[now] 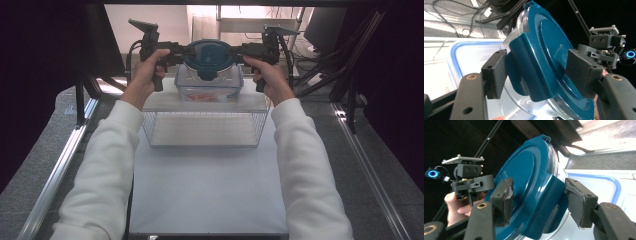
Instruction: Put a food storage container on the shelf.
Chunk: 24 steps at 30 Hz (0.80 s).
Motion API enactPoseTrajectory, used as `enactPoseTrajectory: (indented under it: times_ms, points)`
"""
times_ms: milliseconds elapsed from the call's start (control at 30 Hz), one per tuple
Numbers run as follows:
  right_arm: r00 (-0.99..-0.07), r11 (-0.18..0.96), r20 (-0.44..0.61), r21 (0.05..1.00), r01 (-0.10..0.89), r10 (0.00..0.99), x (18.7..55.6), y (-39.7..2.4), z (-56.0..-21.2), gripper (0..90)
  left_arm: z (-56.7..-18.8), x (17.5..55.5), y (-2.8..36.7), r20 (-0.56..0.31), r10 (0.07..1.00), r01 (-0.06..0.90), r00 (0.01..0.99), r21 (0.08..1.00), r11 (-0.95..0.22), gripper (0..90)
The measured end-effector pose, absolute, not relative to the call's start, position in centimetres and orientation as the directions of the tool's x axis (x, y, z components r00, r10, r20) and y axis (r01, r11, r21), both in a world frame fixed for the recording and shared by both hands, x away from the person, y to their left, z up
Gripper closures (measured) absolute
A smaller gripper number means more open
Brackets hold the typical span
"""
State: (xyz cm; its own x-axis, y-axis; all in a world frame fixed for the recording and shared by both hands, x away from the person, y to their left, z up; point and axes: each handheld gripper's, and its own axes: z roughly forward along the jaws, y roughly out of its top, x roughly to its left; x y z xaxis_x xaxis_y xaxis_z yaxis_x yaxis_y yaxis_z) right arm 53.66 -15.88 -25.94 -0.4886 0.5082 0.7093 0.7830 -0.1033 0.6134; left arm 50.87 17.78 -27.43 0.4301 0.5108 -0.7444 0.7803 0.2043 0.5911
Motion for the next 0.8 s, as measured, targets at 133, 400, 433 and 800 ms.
enactPoseTrajectory:
  times_ms: [133, 400, 433, 800]
  points:
    - [-0.514, -0.1, 0.616, 0.692, 0.715, 0.597, 52.9, -15.7, -25.3, 27.8, -27.0, 50.4, 17.5, -0.696, 0.568, 0.737, 0.439, 0.64, 0.215, 27.0]
    - [-0.627, -0.033, 0.453, 0.826, 0.563, 0.634, 49.9, -16.7, -23.3, 20.6, -25.0, 46.8, 18.2, -0.538, 0.677, 0.606, 0.503, 0.777, 0.168, 19.7]
    - [-0.627, -0.033, 0.453, 0.826, 0.563, 0.634, 49.9, -16.7, -23.3, 20.6, -25.0, 46.8, 18.2, -0.538, 0.677, 0.606, 0.503, 0.777, 0.168, 19.6]
    - [-0.68, 0.051, 0.316, 0.886, 0.461, 0.662, 43.7, -20.9, -25.7, 23.8, -27.9, 39.7, 19.5, -0.393, 0.714, 0.52, 0.58, 0.853, 0.047, 20.6]
